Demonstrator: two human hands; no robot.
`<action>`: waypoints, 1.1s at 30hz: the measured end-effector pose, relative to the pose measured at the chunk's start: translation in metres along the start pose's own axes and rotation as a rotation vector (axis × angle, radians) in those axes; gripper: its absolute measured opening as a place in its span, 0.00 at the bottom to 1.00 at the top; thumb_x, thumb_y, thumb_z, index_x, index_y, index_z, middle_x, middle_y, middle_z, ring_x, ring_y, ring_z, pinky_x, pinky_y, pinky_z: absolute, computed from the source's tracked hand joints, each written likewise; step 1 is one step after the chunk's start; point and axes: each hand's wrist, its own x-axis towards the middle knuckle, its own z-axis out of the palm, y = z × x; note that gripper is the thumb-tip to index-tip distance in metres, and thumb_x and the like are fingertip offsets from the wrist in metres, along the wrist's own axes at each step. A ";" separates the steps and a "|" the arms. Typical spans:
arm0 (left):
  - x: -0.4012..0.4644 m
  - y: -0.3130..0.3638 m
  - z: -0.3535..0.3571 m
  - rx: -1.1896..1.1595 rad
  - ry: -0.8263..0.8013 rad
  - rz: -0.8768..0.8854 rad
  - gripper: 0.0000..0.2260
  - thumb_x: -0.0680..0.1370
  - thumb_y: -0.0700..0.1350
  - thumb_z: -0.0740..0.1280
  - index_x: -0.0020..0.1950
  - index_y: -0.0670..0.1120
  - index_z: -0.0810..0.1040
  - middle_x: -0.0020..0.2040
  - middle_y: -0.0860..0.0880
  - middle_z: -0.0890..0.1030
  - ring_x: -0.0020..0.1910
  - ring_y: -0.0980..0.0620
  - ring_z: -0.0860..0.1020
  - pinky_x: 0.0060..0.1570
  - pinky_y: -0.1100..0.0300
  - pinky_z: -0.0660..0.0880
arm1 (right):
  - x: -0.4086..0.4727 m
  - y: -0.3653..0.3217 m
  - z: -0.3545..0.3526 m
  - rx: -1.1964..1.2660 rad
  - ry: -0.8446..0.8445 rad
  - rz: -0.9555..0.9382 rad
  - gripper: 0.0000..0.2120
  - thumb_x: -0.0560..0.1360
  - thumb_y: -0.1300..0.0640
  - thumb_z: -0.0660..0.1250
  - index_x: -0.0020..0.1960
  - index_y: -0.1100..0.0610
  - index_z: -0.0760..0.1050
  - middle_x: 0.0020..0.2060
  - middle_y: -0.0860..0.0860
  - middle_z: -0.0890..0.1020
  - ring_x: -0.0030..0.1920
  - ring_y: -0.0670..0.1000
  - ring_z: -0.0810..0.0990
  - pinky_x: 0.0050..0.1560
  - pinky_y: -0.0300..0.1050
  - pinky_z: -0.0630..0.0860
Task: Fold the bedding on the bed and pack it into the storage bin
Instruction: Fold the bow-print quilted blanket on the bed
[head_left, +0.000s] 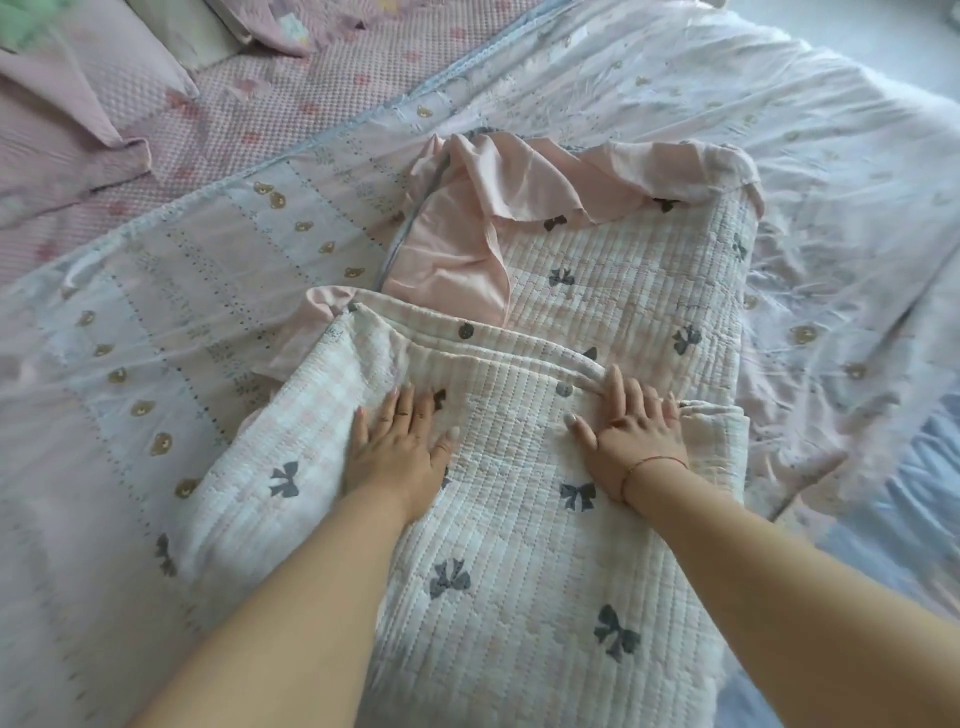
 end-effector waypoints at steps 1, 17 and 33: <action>-0.012 -0.003 0.003 0.007 -0.006 0.004 0.28 0.78 0.64 0.30 0.73 0.52 0.27 0.75 0.50 0.29 0.74 0.51 0.29 0.74 0.43 0.33 | -0.016 -0.001 0.002 -0.003 -0.036 -0.011 0.38 0.75 0.31 0.36 0.76 0.51 0.30 0.77 0.51 0.38 0.76 0.52 0.35 0.75 0.56 0.36; -0.094 -0.071 0.015 0.165 0.075 -0.120 0.27 0.80 0.62 0.35 0.78 0.56 0.37 0.78 0.52 0.36 0.76 0.49 0.33 0.73 0.45 0.32 | -0.151 -0.001 0.045 0.271 -0.118 0.229 0.30 0.75 0.30 0.42 0.74 0.33 0.37 0.76 0.44 0.38 0.75 0.48 0.34 0.72 0.62 0.36; -0.057 -0.107 0.001 -0.061 -0.076 -0.330 0.48 0.72 0.75 0.47 0.76 0.46 0.29 0.79 0.38 0.46 0.75 0.36 0.57 0.69 0.41 0.63 | -0.148 -0.003 0.056 0.857 0.102 0.748 0.66 0.53 0.29 0.75 0.76 0.52 0.42 0.71 0.61 0.64 0.71 0.62 0.62 0.70 0.61 0.61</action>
